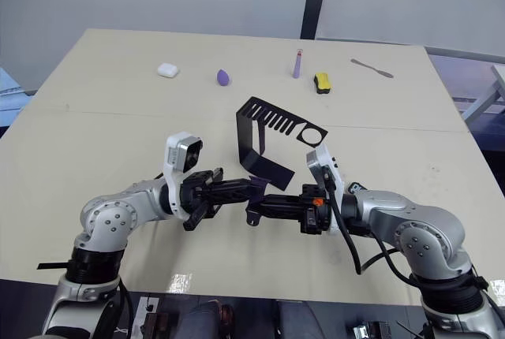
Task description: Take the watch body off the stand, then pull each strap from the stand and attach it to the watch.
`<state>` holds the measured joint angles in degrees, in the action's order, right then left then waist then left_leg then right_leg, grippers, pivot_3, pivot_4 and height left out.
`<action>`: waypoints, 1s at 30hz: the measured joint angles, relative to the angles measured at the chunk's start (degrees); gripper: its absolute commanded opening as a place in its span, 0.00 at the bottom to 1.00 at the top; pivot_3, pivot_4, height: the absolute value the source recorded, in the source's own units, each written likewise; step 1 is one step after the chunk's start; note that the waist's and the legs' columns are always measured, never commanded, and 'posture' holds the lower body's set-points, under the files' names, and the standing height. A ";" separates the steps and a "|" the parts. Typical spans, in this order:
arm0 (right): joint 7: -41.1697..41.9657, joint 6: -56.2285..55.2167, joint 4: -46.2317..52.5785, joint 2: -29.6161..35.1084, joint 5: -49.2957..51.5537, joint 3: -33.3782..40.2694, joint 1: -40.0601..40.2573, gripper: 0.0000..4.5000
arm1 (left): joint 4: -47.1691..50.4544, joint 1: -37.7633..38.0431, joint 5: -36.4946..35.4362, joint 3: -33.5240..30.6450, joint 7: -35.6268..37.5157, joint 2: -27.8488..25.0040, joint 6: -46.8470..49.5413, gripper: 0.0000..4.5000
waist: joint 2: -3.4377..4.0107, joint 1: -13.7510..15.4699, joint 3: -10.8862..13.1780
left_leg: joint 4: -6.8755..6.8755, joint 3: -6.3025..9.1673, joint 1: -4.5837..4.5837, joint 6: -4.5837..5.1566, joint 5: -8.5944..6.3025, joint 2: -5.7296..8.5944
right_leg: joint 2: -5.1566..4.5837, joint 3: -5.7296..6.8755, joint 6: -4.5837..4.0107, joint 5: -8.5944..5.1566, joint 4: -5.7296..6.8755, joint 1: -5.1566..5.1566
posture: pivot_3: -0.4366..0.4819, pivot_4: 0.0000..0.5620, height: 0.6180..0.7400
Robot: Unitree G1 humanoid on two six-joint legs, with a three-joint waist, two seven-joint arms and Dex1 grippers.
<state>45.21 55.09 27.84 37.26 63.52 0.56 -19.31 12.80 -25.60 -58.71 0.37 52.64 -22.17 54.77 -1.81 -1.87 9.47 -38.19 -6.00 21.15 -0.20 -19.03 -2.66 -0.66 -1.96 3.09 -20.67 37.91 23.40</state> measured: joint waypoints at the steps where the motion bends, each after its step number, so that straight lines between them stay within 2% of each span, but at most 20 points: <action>1: 0.00 -0.08 0.01 0.00 -0.09 0.00 -0.01 0.00 | 0.00 0.00 0.05 0.01 0.00 0.00 -0.09 0.01 | 0.00 0.01 0.00 | 0.00 0.00 0.00 0.00 0.00 0.00 | 0.00 0.00 0.00 0.00 0.00 0.00 | 0.48 0.27 1.00; 7: -0.28 -2.02 0.44 -0.32 -2.85 -0.09 0.03 0.00 | -0.03 -0.02 0.56 0.12 0.00 0.02 -0.97 0.01 | 0.00 0.03 0.00 | 0.00 0.01 0.01 0.00 0.00 0.01 | 0.00 0.01 0.00 0.00 0.00 0.00 | 0.48 0.27 1.00; 8: -0.28 -2.25 0.61 -0.29 -3.00 -0.09 0.10 0.14 | -0.03 -0.07 0.64 0.13 0.01 0.02 -1.21 0.00 | 0.00 0.06 0.00 | 0.00 0.01 0.01 0.00 0.00 0.01 | 0.00 0.01 0.00 0.00 0.00 0.00 | 0.48 0.27 1.00; 11: -0.16 -2.80 1.80 1.41 -3.51 0.63 1.28 0.42 | 0.00 -0.16 2.03 0.82 0.21 -0.62 -2.12 0.00 | 0.01 0.13 0.00 | 0.00 0.02 0.03 0.00 0.00 0.02 | -0.01 0.02 0.00 0.00 0.00 0.01 | 0.48 0.27 1.00; 16: -0.13 -4.96 8.59 7.23 -5.79 6.32 8.98 1.00 | 0.61 -0.56 6.26 1.46 3.37 -5.48 -5.27 0.00 | 0.01 0.24 0.01 | 0.04 0.09 0.07 0.00 0.00 0.03 | 0.00 0.04 0.00 0.00 -0.06 0.00 | 0.48 0.27 1.00; 21: -7.28 -8.16 15.43 6.38 -10.45 17.33 24.25 1.00 | 2.18 -1.26 9.30 1.59 8.52 -10.85 -8.53 0.00 | 0.01 0.30 0.00 | 0.05 0.17 0.09 -0.02 0.02 0.06 | 0.01 0.00 0.00 0.00 -0.07 -0.05 | 0.48 0.27 1.00; 24: -12.29 -10.55 18.81 3.04 -15.52 21.27 33.55 1.00 | 2.21 -1.52 11.03 2.46 10.90 -12.11 -10.61 0.00 | 0.01 0.29 0.00 | 0.04 0.18 0.08 -0.07 0.08 0.06 | 0.03 -0.02 0.00 0.00 -0.04 -0.06 | 0.48 0.27 1.00; 27: -17.68 -13.70 22.55 -3.52 -20.23 26.37 43.90 1.00 | 2.00 -2.50 12.95 4.07 13.20 -12.01 -13.24 0.00 | 0.03 0.30 0.00 | 0.07 0.19 0.04 -0.12 0.18 0.09 | 0.05 -0.04 0.00 0.00 0.07 -0.07 | 0.48 0.27 1.00; 30: -19.42 -16.04 24.42 -7.75 -22.22 29.25 50.73 1.00 | 1.66 -3.44 14.20 5.48 15.01 -11.86 -14.75 0.00 | 0.04 0.23 -0.01 | 0.08 0.19 0.00 -0.14 0.24 0.09 | 0.07 -0.07 -0.03 0.02 0.10 -0.08 | 0.48 0.27 1.00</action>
<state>25.79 39.05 52.26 29.52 41.30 29.81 31.41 14.46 -29.04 -44.51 5.86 67.65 -34.03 40.02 -1.77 -1.64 9.47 -38.12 -5.81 21.15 -0.34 -18.80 -2.58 -0.59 -2.02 3.05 -20.65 38.01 23.33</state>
